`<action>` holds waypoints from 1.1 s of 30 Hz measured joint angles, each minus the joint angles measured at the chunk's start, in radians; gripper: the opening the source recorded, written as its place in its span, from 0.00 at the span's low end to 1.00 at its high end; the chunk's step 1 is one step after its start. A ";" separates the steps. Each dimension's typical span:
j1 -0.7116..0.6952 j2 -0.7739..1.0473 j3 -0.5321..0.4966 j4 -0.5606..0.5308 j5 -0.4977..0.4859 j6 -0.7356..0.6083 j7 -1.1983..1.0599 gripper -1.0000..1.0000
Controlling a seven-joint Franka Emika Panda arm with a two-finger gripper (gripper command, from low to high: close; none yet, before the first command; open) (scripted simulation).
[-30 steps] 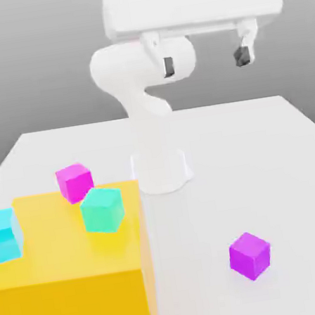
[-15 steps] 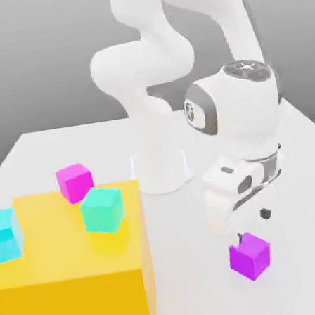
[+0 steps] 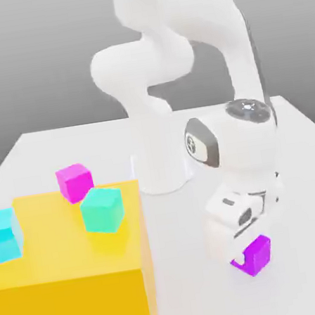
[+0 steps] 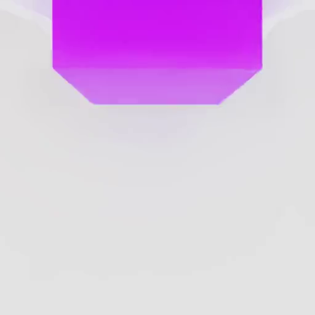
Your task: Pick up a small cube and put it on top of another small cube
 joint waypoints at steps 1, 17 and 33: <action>-0.003 -0.036 0.006 -0.006 0.014 -0.029 -0.010 0.00; -0.270 -0.460 -0.100 0.188 -0.060 -0.691 0.392 0.00; -0.503 -0.661 -0.255 0.083 -0.029 -0.739 0.581 1.00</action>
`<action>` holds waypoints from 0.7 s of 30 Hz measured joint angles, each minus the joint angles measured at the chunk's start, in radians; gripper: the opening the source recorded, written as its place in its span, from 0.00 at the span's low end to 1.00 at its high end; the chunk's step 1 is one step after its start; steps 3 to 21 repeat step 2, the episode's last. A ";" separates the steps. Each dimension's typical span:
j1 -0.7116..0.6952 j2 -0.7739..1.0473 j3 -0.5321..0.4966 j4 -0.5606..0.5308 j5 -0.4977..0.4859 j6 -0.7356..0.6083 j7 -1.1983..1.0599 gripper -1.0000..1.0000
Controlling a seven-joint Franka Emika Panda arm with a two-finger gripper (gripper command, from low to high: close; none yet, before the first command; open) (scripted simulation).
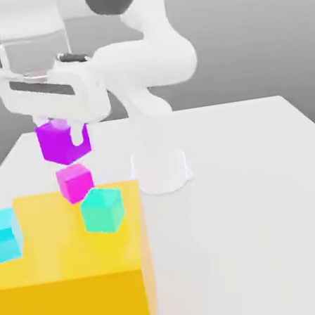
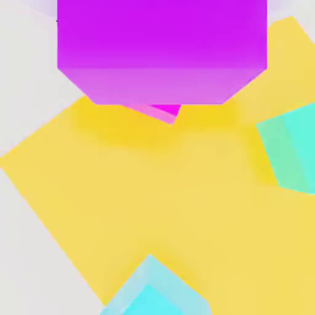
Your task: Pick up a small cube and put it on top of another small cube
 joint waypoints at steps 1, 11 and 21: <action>0.000 0.000 0.000 0.000 0.000 0.000 0.000 1.00; 0.000 0.000 0.000 0.000 0.000 0.000 0.000 1.00; 0.000 0.000 0.000 0.000 0.000 0.000 0.000 1.00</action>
